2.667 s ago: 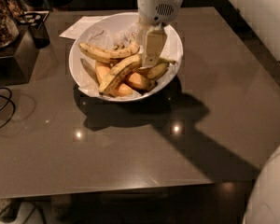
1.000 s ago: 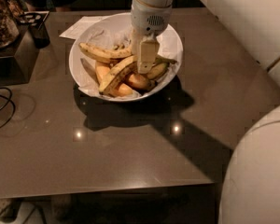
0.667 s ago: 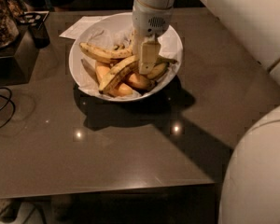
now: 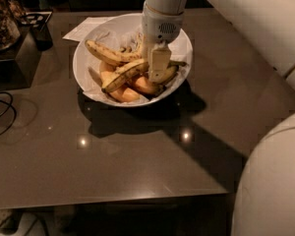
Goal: Pick banana from white bowl
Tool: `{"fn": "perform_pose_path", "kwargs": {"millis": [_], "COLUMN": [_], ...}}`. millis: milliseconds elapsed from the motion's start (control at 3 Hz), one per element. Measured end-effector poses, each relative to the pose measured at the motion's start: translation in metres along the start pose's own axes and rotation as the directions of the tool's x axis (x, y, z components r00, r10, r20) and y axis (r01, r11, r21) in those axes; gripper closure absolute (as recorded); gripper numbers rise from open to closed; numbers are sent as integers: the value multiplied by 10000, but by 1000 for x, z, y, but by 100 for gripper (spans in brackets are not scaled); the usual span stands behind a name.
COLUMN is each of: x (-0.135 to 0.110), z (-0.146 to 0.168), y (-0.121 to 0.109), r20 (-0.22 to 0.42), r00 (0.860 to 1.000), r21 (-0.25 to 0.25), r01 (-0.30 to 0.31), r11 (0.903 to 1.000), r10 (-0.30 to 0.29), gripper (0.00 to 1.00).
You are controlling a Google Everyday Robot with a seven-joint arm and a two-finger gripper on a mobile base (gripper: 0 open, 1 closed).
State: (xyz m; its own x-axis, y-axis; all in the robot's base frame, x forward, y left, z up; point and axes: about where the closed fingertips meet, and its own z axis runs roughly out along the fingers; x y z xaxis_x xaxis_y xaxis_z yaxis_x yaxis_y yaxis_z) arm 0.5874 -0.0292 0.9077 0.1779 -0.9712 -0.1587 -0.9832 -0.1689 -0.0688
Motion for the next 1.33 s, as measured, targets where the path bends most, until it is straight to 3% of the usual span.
{"fn": "perform_pose_path", "kwargs": {"millis": [333,1000,1333], "x": [0,1,1], "z": [-3,-1,-1], "y": [0,2,2], "r20": [0,52,52], "r00": [10000,10000,10000], "r21": [0,-9,-8], "r01": [0,2,2], "r11": [10000,10000,10000], "r10": [0,-2,-2], "gripper": [49,90,100]}}
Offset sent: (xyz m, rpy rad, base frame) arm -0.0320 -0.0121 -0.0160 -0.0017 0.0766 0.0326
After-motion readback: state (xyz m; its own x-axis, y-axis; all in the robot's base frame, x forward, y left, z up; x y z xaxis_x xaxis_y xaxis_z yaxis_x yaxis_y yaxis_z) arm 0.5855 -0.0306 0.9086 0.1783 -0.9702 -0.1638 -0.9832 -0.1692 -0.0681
